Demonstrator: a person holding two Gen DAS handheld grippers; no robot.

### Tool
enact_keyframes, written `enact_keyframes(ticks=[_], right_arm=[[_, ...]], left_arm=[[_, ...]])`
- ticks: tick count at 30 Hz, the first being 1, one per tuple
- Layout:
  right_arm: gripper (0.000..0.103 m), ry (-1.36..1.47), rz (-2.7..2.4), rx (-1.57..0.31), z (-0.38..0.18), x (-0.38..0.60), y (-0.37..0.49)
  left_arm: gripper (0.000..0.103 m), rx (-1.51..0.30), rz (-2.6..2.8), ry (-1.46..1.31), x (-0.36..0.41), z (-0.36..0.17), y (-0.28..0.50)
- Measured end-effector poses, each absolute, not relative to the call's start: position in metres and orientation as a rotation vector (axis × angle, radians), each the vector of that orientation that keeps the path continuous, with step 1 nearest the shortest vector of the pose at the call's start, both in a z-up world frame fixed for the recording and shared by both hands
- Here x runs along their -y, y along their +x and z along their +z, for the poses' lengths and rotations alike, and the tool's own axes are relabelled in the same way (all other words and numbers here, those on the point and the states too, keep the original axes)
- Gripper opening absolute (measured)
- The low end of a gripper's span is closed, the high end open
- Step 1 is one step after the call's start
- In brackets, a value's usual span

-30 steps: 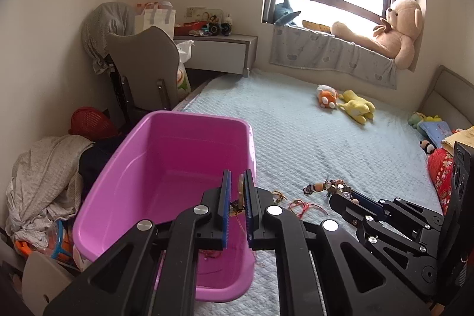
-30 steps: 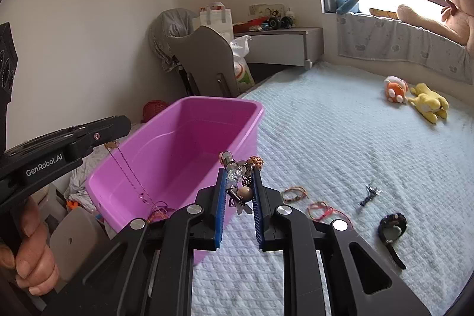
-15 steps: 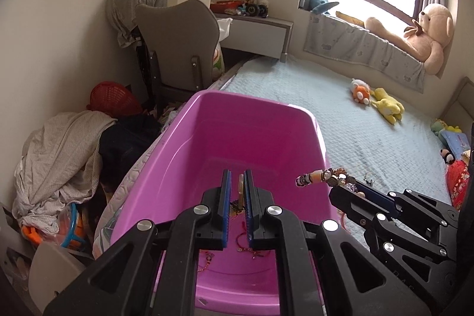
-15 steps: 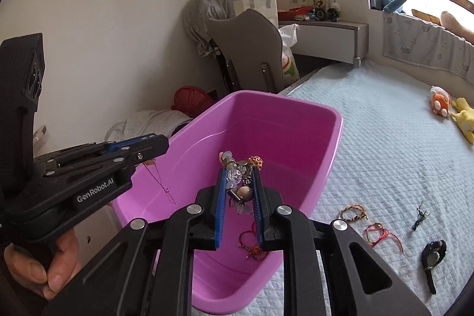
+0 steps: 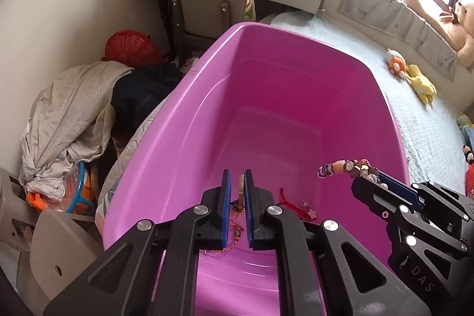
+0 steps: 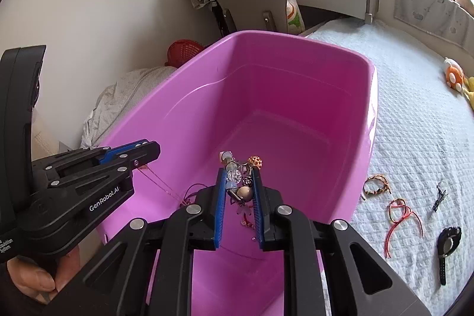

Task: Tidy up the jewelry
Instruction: 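Open right tool dropping beaded bracelet while left tool releases gold chain, then withdraw both open tools from the tub back over the bed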

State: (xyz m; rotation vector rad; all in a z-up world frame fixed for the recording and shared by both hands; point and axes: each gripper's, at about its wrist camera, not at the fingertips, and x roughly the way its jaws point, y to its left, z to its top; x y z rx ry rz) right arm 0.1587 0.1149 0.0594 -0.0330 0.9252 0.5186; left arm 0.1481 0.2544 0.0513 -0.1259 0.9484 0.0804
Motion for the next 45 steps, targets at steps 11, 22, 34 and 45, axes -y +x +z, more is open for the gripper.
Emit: enact_keyframes(ticks=[11,22,34,45], right_arm=[[0.041,-0.087,0.461,-0.881,0.065,-0.113,0.153],[0.047,-0.065,0.467,-0.876,0.07,-0.103,0.149],[0.052,-0.037,0.473,-0.865,0.072,-0.096,0.139],[0.056,0.004,0.478,-0.853,0.076,-0.079,0.12]], left_arm=[[0.079,-0.99,0.17,-0.156,-0.266,0.044,0.145],[0.085,-0.978,0.196,-0.15,-0.27,0.051,0.136],[0.085,-0.967,0.2,-0.133,-0.26,0.058,0.127],[0.086,-0.933,0.194,-0.131,-0.25,0.07,0.11]])
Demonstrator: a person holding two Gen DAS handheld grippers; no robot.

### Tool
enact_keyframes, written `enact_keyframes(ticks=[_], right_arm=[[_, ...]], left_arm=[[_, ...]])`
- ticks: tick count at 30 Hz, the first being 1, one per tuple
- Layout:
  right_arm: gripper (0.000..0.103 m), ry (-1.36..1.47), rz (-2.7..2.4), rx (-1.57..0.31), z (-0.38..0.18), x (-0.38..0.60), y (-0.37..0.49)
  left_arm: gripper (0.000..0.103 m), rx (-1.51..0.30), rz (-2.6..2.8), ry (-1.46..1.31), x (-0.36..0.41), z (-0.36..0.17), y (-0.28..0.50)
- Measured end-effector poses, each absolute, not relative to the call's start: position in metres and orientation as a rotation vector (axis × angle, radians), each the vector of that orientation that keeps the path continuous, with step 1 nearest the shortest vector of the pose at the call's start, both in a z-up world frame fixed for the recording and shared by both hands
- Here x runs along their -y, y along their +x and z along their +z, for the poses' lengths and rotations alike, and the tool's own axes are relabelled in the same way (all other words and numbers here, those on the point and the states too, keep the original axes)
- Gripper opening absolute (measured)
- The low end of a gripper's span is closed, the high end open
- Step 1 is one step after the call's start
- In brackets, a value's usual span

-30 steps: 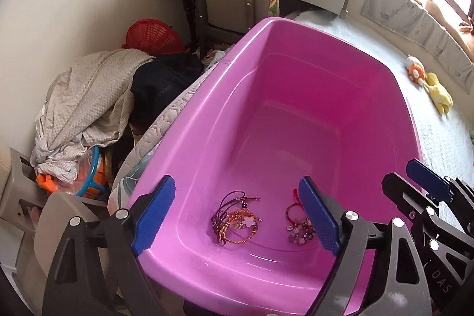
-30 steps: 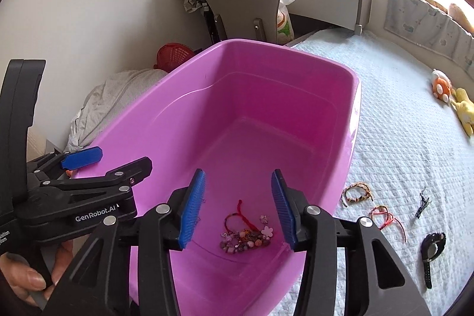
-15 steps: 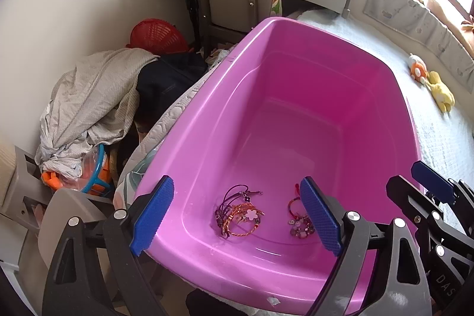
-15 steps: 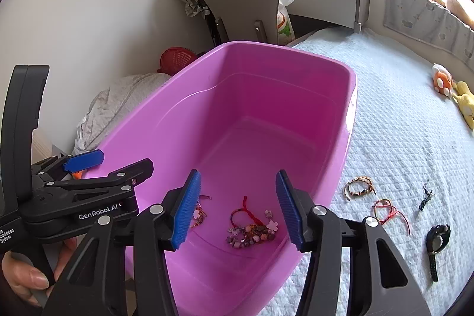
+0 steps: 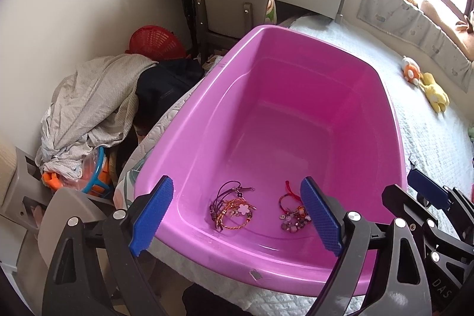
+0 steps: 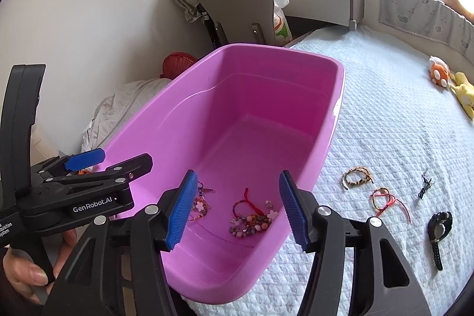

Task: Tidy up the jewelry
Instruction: 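Withdraw both open tools from the tub back over the bed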

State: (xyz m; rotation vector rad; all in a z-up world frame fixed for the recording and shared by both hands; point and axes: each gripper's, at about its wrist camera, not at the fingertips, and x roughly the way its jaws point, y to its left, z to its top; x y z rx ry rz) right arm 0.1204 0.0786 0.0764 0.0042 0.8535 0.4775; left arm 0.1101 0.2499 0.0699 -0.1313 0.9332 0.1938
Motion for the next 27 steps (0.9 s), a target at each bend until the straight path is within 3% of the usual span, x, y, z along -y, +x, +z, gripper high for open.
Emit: enact_keyframes(ticks=[27], right_arm=[[0.061,0.189,0.38,-0.84,0.059,0.028,0.064]], left_arm=[[0.089,-0.877,0.077,0.011,-0.156,0.078,0.062]])
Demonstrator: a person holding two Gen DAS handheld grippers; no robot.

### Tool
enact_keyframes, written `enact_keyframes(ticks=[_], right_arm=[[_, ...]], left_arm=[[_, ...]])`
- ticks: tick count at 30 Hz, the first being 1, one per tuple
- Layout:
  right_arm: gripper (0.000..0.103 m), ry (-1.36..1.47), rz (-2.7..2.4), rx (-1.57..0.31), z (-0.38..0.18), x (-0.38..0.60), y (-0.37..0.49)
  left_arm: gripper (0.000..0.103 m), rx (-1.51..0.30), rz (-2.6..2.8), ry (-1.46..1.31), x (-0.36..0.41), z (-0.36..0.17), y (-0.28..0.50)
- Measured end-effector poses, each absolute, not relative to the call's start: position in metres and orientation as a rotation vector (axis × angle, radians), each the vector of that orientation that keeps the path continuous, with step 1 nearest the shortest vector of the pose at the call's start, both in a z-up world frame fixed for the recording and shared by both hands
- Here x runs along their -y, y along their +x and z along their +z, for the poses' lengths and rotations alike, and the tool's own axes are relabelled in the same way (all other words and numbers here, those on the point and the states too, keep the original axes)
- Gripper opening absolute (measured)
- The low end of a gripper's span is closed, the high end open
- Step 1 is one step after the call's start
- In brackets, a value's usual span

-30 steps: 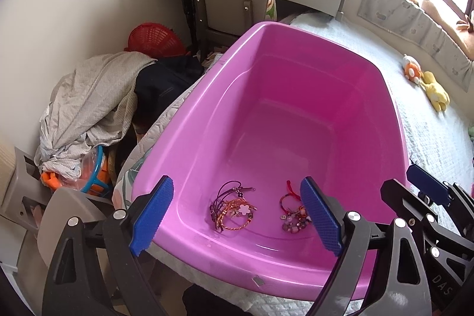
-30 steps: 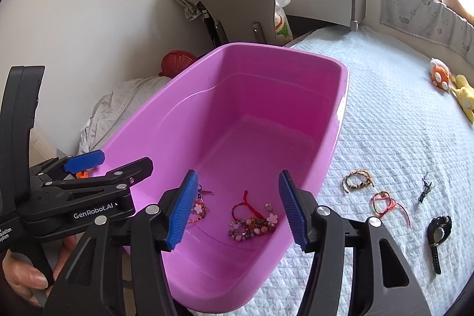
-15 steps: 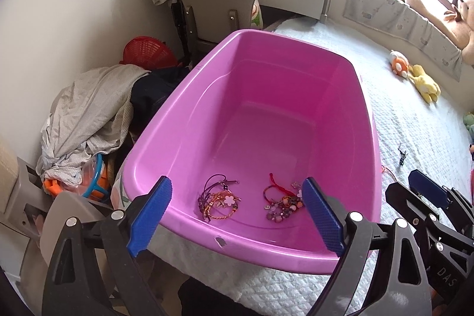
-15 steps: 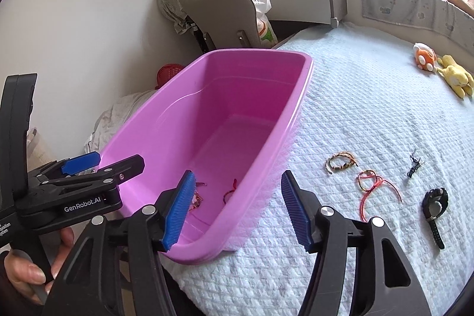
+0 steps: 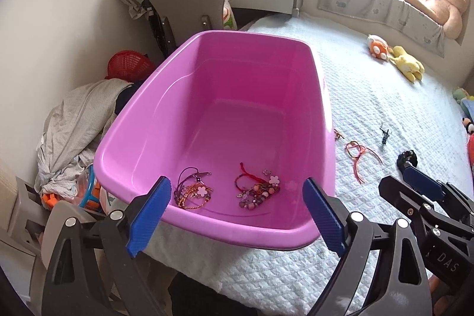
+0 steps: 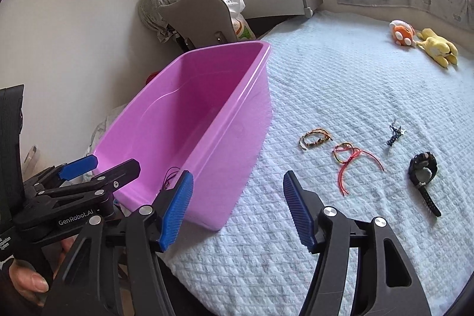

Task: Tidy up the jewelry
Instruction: 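Withdraw both open tools from the tub back over the bed, then lower right tool around black watch while left tool approaches red cord bracelet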

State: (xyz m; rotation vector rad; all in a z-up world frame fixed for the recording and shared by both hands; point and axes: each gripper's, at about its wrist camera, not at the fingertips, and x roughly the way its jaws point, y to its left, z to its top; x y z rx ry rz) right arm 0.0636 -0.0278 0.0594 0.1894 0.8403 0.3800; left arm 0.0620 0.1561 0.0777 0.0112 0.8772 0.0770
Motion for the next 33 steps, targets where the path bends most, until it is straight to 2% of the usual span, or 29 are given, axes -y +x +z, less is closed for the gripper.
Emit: enact_keyframes(ticks=[17,33], right_arm=[[0.061,0.25,0.218,-0.846,0.025,0.122,0.013],[0.063,0.256,0.055,-0.843,-0.027,0.205,-0.012]], left_arm=[[0.092,-0.812,-0.106,0.072,-0.067,0.072,0.033],[0.093,-0.835,-0.16,0.066,-0.008,0.019,0.039]])
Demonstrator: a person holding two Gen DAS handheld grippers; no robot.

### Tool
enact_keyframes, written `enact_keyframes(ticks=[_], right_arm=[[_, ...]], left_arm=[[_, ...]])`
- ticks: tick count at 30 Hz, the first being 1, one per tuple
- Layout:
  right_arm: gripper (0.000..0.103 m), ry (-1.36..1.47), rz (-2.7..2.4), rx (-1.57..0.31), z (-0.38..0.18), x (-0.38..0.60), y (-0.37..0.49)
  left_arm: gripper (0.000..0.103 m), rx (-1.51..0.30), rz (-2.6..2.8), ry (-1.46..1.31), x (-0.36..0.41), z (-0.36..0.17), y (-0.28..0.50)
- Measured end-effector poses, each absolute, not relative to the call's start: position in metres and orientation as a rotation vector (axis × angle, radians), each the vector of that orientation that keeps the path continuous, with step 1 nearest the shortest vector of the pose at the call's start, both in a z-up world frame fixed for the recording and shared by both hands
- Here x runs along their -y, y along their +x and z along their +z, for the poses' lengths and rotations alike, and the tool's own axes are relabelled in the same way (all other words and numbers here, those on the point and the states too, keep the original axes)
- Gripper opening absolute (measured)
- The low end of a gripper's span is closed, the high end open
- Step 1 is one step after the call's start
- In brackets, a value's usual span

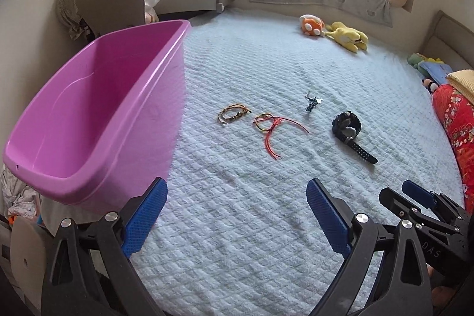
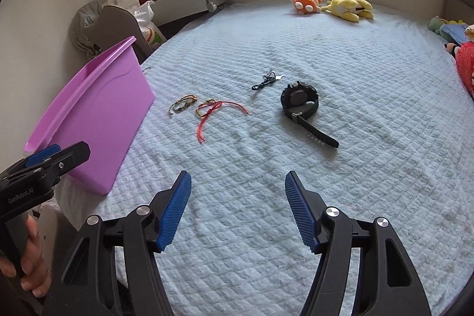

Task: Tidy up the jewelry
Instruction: 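Lower right tool around black watch while left tool approaches red cord bracelet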

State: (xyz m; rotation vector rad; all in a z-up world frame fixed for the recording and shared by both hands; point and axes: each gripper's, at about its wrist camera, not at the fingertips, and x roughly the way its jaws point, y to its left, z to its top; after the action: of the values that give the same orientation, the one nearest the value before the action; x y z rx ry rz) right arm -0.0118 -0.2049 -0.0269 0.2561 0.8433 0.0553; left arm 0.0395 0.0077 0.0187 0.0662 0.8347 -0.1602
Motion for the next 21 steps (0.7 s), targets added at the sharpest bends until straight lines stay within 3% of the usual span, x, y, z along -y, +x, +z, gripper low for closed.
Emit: enact_keyframes(ticks=[14,21], right_arm=[[0.064,0.236,-0.032,-0.857,-0.071,0.253,0.03],[0.07,0.223,-0.049,-0.853,-0.088,0.262,0.059]], left_arm=[[0.094,-0.906,-0.146,0.09,0.036,-0.046,0.088],[0.094,-0.955,-0.166,0.094,0.048,-0.071,0.123]])
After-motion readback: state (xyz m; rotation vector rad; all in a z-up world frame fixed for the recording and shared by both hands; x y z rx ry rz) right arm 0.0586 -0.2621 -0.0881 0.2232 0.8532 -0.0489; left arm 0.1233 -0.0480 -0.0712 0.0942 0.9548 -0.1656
